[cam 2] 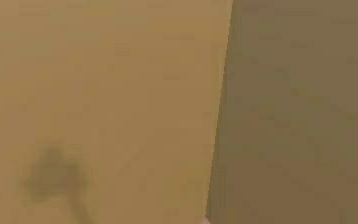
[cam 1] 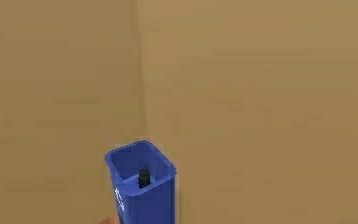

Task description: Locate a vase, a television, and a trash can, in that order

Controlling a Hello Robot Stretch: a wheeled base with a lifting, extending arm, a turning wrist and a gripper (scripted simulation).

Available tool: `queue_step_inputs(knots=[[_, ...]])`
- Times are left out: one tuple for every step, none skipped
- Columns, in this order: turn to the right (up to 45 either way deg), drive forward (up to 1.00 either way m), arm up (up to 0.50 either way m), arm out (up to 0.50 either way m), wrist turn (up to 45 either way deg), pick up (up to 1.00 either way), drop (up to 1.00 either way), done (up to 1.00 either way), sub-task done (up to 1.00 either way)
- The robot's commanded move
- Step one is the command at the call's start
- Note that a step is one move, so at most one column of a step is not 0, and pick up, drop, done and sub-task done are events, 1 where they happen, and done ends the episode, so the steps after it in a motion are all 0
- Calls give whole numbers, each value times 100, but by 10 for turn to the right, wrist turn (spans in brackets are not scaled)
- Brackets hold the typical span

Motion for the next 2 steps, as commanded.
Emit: queue_step_inputs(knots=[[-120, 0, 0, 0, 0, 0, 0, 0, 0], [0, 0, 0, 0, 0, 0, 0, 100, 0]])
